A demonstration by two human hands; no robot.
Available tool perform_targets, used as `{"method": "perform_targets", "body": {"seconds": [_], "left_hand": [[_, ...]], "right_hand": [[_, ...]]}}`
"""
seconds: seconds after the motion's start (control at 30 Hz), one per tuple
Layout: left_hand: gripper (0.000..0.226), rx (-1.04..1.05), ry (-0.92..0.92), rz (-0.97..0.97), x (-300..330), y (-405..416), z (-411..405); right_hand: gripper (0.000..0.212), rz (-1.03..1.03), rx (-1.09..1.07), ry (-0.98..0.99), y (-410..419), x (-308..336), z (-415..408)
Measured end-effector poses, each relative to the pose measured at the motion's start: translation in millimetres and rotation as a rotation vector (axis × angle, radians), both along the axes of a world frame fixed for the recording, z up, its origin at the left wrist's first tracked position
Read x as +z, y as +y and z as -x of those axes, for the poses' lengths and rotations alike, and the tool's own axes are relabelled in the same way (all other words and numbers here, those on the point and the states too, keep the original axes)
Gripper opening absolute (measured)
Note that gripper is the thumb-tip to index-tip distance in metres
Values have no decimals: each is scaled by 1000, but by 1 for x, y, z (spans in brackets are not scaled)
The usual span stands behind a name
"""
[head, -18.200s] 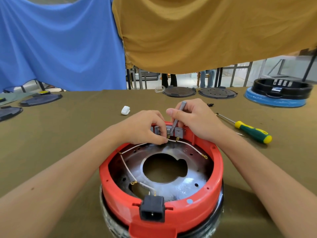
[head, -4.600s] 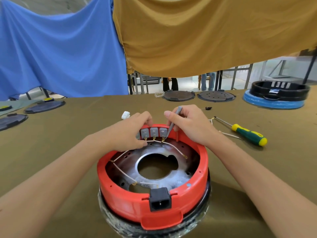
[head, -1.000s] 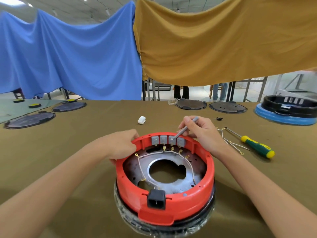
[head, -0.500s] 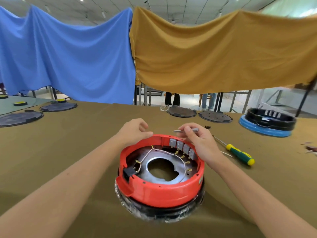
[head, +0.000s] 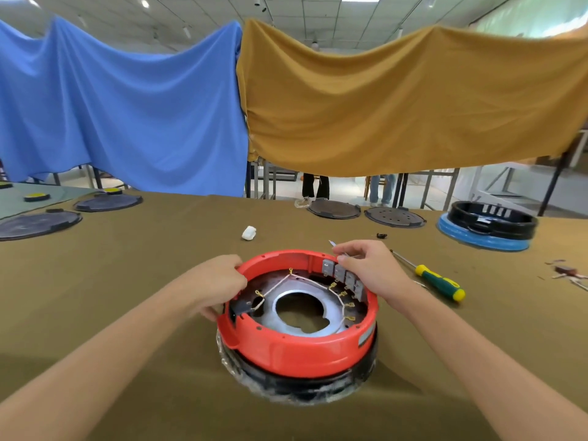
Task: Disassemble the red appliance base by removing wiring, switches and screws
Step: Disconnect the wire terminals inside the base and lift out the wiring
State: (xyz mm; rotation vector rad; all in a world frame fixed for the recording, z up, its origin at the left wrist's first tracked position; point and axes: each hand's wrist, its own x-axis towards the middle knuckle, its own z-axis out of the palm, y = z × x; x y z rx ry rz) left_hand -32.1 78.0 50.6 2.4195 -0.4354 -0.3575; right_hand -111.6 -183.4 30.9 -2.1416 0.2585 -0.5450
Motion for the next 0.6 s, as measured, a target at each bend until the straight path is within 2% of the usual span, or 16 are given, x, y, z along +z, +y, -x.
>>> {"method": "perform_targets", "body": {"seconds": [0.13, 0.3, 0.43, 0.5, 0.6], "left_hand": [[26, -109, 46, 88, 9, -6, -21], [32, -227, -59, 163, 13, -33, -35], [25, -199, 8, 317, 12, -46, -32], [28, -147, 39, 235, 16, -35, -29], [49, -141, 181, -10, 21, -5, -16]], "right_hand": [[16, 49, -55, -22, -5, 3, 8], [15, 30, -4, -52, -2, 8, 2], [22, 26, 63, -20, -1, 10, -4], [23, 41, 66, 8, -3, 8, -4], [25, 88, 49, 44, -3, 7, -8]]}}
